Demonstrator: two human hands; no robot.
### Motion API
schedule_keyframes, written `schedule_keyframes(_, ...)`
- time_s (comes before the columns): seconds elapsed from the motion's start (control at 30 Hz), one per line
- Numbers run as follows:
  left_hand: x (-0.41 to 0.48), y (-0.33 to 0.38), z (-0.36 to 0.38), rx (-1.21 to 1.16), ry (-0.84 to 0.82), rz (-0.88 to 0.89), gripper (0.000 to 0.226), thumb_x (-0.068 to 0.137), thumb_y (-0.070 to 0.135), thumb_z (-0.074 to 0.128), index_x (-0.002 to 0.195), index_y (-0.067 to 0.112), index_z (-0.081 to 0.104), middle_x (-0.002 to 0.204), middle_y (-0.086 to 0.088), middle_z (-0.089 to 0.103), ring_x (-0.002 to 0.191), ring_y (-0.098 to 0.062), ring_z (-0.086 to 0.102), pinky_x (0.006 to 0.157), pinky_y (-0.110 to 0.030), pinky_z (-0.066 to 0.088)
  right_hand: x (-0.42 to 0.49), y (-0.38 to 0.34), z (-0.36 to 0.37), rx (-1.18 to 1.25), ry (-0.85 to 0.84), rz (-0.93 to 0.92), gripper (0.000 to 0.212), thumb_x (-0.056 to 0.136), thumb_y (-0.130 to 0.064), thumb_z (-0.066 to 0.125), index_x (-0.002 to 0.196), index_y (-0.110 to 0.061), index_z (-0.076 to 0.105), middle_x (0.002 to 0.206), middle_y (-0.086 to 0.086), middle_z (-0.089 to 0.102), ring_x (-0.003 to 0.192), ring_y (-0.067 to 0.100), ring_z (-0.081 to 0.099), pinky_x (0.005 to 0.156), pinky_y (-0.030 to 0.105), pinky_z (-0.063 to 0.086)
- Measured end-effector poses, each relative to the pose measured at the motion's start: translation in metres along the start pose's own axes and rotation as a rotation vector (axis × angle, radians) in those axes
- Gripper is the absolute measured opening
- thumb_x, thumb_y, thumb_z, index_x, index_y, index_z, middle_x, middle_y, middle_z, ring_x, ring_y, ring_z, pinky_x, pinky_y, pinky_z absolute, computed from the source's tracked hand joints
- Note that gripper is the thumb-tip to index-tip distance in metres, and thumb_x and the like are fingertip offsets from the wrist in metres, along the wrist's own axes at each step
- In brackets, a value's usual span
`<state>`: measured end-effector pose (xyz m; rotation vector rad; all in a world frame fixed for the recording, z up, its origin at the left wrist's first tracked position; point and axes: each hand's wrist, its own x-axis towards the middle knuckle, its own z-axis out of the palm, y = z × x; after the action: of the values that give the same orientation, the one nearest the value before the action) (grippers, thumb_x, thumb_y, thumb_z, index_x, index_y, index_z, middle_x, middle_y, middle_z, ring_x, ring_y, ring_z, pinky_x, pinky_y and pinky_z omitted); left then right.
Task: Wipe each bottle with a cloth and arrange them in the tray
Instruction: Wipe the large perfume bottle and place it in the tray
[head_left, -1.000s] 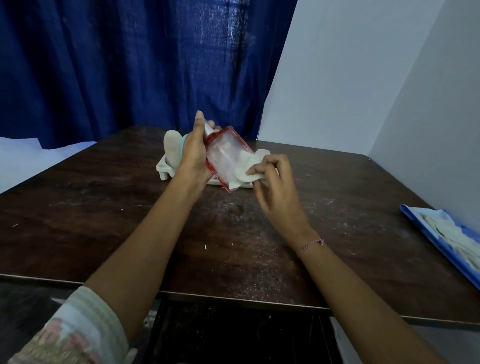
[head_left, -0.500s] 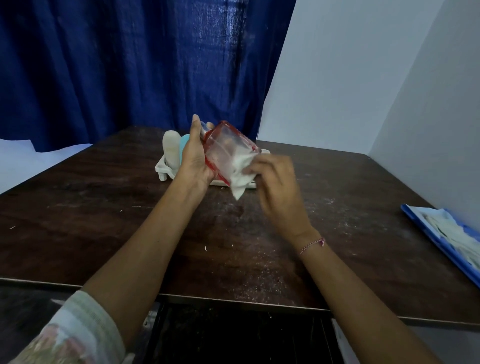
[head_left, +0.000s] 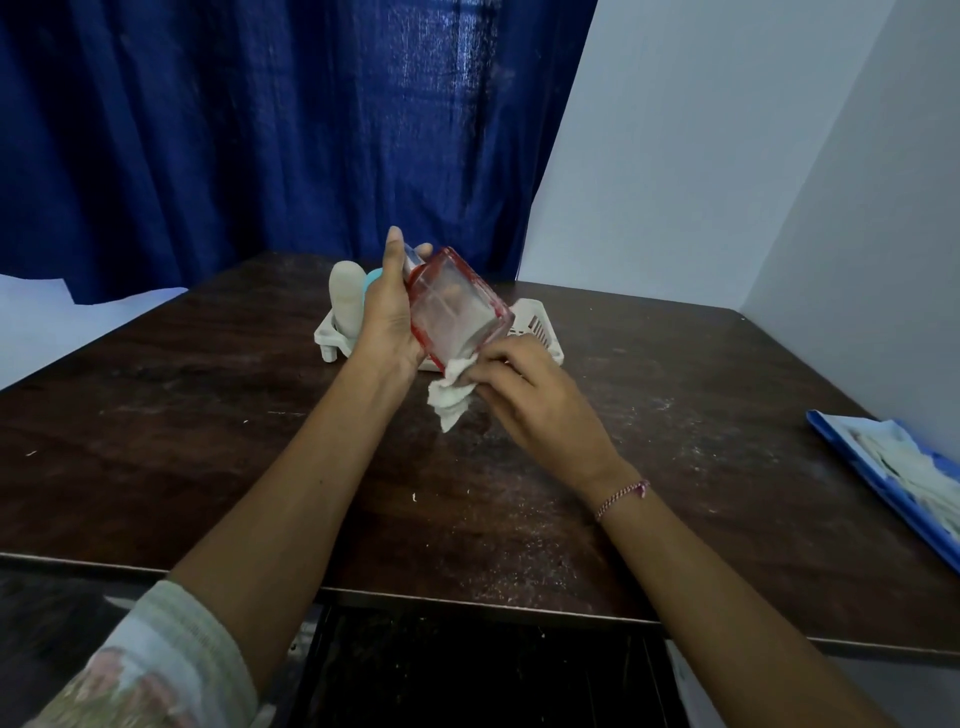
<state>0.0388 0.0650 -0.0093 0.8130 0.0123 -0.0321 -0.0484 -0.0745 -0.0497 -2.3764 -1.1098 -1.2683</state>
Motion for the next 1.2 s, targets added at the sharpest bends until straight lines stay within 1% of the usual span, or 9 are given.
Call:
schedule_keyframes(0.1, -0.003, 0.0, 0.002, 0.067, -0.045, 0.014, 0.032, 0.088, 0.051, 0.055, 0.078, 0.021, 0.063, 0.062, 0.007, 0.069, 0.086, -0.018, 0.065, 0.09, -0.042, 0.051, 0.001, 0.006, -0.01, -0.075, 0.116, -0.038, 0.018, 0.091, -0.009, 0.053, 0.099, 0.003, 0.063, 0.097, 0.018, 0.06, 0.092, 0.023, 0.049, 0.082, 0.027, 0.043)
schedule_keyframes(0.23, -0.008, -0.003, 0.001, 0.253, -0.065, 0.042, 0.033, 0.088, 0.052, 0.055, 0.08, 0.023, 0.067, 0.07, 0.004, 0.069, 0.078, -0.013, 0.064, 0.084, -0.034, 0.053, 0.0, 0.014, -0.023, -0.11, 0.3, 0.089, 0.017, 0.094, -0.007, 0.046, 0.098, 0.001, 0.061, 0.103, 0.008, 0.045, 0.091, 0.022, 0.046, 0.084, 0.019, 0.037)
schedule_keyframes(0.4, -0.012, -0.003, 0.003, 0.34, -0.069, 0.068, 0.034, 0.086, 0.054, 0.055, 0.08, 0.024, 0.07, 0.077, 0.001, 0.07, 0.078, -0.013, 0.064, 0.084, -0.035, 0.054, -0.002, 0.01, -0.013, -0.058, 0.109, 0.044, 0.023, 0.092, -0.013, 0.05, 0.098, 0.003, 0.066, 0.101, 0.014, 0.054, 0.092, 0.021, 0.047, 0.081, 0.025, 0.041)
schedule_keyframes(0.5, -0.01, 0.002, 0.0, 0.345, -0.05, 0.118, 0.035, 0.087, 0.054, 0.055, 0.08, 0.025, 0.071, 0.086, -0.002, 0.071, 0.082, -0.014, 0.066, 0.082, -0.033, 0.054, 0.0, 0.005, -0.013, 0.019, 0.061, 0.028, 0.032, 0.093, -0.025, 0.05, 0.095, 0.0, 0.068, 0.094, 0.017, 0.058, 0.091, 0.02, 0.048, 0.079, 0.024, 0.041)
schedule_keyframes(0.57, -0.011, 0.003, -0.001, 0.383, -0.091, 0.15, 0.035, 0.089, 0.053, 0.053, 0.082, 0.024, 0.072, 0.088, -0.002, 0.07, 0.079, -0.012, 0.065, 0.079, -0.031, 0.054, -0.001, 0.005, -0.013, 0.034, 0.054, 0.025, 0.027, 0.089, -0.026, 0.059, 0.088, -0.001, 0.069, 0.093, 0.016, 0.059, 0.09, 0.019, 0.049, 0.077, 0.024, 0.042)
schedule_keyframes(0.67, -0.016, 0.002, 0.001, 0.443, -0.184, 0.169, 0.034, 0.092, 0.048, 0.049, 0.084, 0.023, 0.07, 0.079, 0.003, 0.065, 0.07, -0.006, 0.061, 0.074, -0.025, 0.054, -0.002, 0.004, -0.01, 0.087, 0.087, 0.06, 0.016, 0.083, -0.019, 0.07, 0.082, -0.002, 0.068, 0.091, 0.013, 0.059, 0.088, 0.018, 0.052, 0.075, 0.025, 0.047)
schedule_keyframes(0.9, -0.017, -0.008, 0.005, 0.543, -0.429, 0.138, 0.032, 0.094, 0.04, 0.048, 0.088, 0.018, 0.07, 0.064, 0.007, 0.062, 0.059, -0.005, 0.06, 0.062, -0.02, 0.048, -0.002, 0.007, -0.009, 0.306, 0.306, 0.356, 0.015, 0.083, -0.008, 0.07, 0.097, -0.004, 0.069, 0.097, 0.0, 0.056, 0.093, 0.009, 0.056, 0.076, 0.025, 0.052)
schedule_keyframes(1.07, -0.011, 0.002, -0.003, 0.495, -0.317, 0.195, 0.03, 0.091, 0.042, 0.055, 0.083, 0.019, 0.071, 0.069, 0.002, 0.063, 0.065, -0.011, 0.06, 0.068, -0.027, 0.051, -0.004, 0.007, -0.005, 0.4, 0.216, 0.319, 0.015, 0.08, -0.009, 0.072, 0.095, -0.003, 0.07, 0.093, 0.007, 0.06, 0.089, 0.012, 0.058, 0.075, 0.025, 0.052)
schedule_keyframes(1.2, -0.007, 0.014, -0.009, 0.377, -0.248, 0.227, 0.03, 0.092, 0.042, 0.054, 0.085, 0.016, 0.067, 0.063, 0.005, 0.062, 0.059, -0.006, 0.059, 0.062, -0.024, 0.052, -0.006, 0.005, -0.004, 0.466, 0.095, 0.279, 0.02, 0.078, -0.01, 0.075, 0.096, -0.006, 0.07, 0.093, 0.005, 0.061, 0.089, 0.014, 0.06, 0.072, 0.028, 0.055)
